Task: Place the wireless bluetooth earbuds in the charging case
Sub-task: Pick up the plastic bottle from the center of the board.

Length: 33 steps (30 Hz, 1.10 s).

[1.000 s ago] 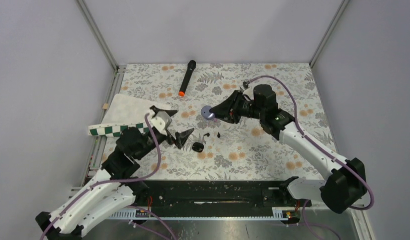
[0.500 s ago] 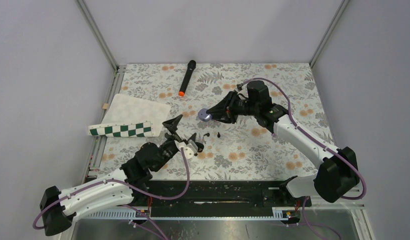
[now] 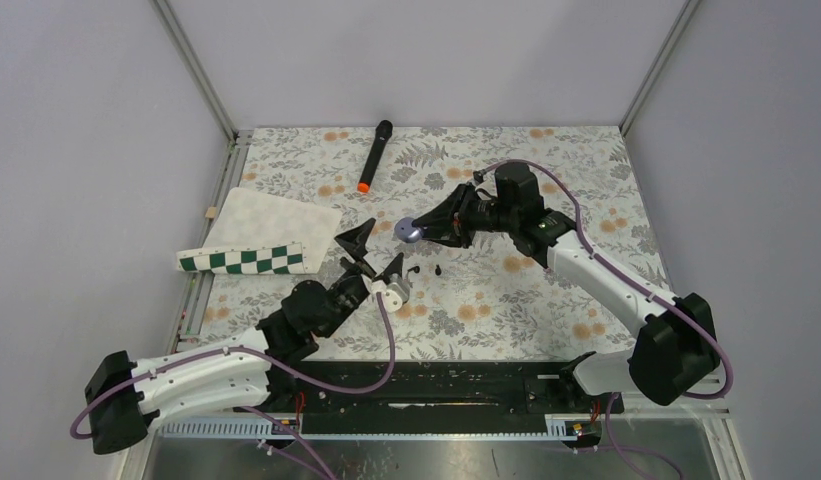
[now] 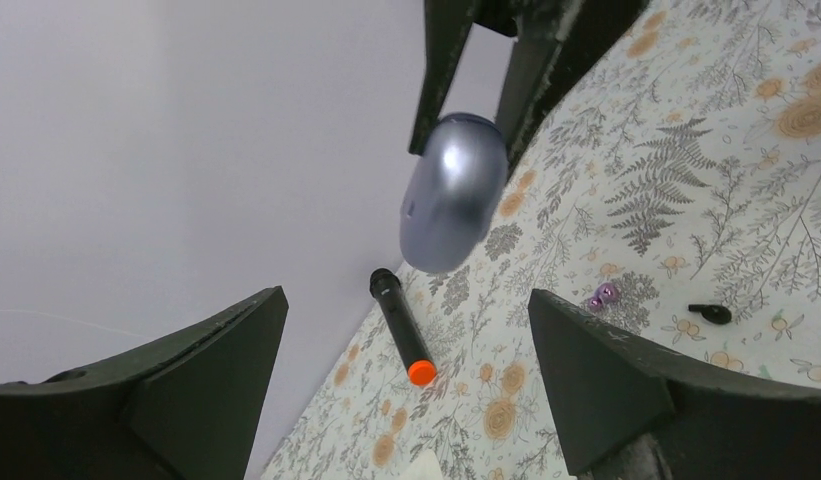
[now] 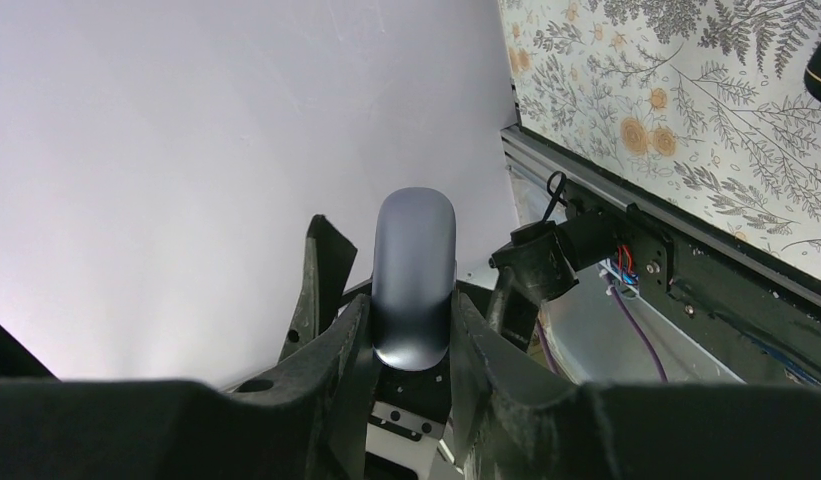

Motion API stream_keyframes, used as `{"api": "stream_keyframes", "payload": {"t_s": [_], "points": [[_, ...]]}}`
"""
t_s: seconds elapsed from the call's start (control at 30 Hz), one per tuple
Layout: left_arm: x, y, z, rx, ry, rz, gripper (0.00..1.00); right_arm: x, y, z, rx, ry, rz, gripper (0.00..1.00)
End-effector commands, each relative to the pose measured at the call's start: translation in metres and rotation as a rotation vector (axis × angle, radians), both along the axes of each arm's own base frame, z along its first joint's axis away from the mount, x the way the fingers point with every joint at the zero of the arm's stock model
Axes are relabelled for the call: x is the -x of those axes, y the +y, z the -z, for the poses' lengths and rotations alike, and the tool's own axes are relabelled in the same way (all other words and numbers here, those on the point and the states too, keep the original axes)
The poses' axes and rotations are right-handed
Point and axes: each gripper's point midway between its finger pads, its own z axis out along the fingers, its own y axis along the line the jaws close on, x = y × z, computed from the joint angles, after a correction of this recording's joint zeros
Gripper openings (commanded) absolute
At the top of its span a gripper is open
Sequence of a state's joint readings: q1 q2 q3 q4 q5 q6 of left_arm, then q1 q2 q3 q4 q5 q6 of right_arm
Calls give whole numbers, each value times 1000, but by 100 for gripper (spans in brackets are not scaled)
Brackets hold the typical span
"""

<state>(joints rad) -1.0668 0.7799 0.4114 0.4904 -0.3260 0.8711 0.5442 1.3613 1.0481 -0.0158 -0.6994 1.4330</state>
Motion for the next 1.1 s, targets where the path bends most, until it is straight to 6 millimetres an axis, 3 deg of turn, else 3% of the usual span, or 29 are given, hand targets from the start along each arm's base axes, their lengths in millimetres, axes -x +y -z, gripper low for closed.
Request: {"api": "stream_keyframes", "payload": {"t_s": [0.0, 0.27, 0.4, 0.7, 1.07], "points": [[1, -2, -54, 149, -89, 6, 93, 3, -2, -18, -55, -27, 6, 0], [7, -11, -65, 175, -65, 74, 90, 6, -9, -27, -91, 44, 78, 0], [9, -16, -68, 157, -44, 114, 90, 12, -15, -32, -25, 81, 92, 0], [15, -28, -52, 58, 43, 190, 91, 16, -20, -45, 27, 120, 101, 0], [13, -34, -57, 93, 122, 269, 86, 28, -34, -55, 205, 219, 108, 0]]}}
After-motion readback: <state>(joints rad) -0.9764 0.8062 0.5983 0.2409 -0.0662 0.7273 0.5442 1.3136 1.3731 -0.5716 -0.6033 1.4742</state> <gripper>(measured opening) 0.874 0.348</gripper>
